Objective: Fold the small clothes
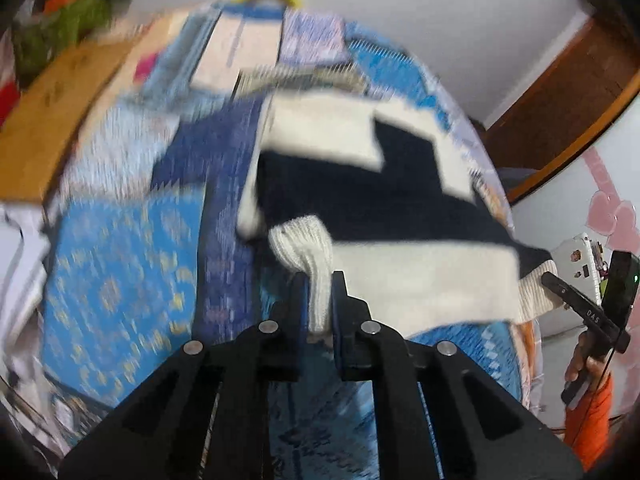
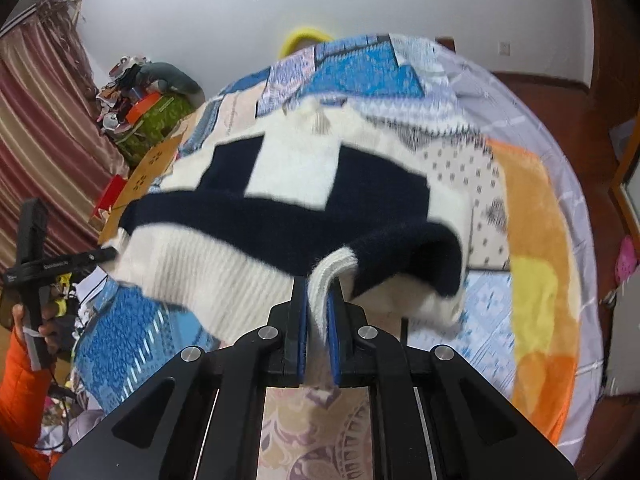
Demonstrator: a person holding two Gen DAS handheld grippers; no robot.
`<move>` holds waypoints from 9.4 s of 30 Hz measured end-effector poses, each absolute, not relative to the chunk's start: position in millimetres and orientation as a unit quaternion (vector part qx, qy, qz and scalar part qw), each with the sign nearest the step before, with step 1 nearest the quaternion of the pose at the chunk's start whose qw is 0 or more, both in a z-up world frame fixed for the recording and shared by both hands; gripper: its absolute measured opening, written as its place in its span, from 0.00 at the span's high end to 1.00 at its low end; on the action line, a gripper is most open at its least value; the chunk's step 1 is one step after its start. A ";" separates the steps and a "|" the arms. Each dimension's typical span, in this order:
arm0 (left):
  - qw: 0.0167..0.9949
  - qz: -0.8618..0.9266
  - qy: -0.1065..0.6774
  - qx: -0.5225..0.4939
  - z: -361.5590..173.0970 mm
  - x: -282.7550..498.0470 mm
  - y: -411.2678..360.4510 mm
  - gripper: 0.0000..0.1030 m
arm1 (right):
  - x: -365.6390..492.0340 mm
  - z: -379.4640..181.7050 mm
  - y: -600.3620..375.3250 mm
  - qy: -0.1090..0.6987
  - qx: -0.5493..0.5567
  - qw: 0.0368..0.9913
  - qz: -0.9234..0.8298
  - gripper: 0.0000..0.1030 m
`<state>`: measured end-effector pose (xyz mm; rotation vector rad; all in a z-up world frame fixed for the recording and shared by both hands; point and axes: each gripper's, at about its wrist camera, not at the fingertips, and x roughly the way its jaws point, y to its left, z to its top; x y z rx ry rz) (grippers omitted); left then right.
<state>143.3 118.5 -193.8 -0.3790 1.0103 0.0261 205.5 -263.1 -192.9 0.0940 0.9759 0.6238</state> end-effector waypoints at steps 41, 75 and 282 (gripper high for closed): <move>0.855 0.118 0.488 -0.127 -219.2 328.5 183.7 0.74 | 380.7 -221.4 -263.8 0.482 0.098 0.843 0.218 0.91; 0.829 0.098 0.540 -0.110 -249.4 311.1 170.4 0.43 | 396.4 -273.0 -256.9 0.536 0.073 0.812 0.218 0.50; 0.923 0.064 0.370 -0.079 -116.8 316.3 11.6 0.82 | 273.7 -200.3 -182.8 0.463 -0.015 0.823 0.329 0.17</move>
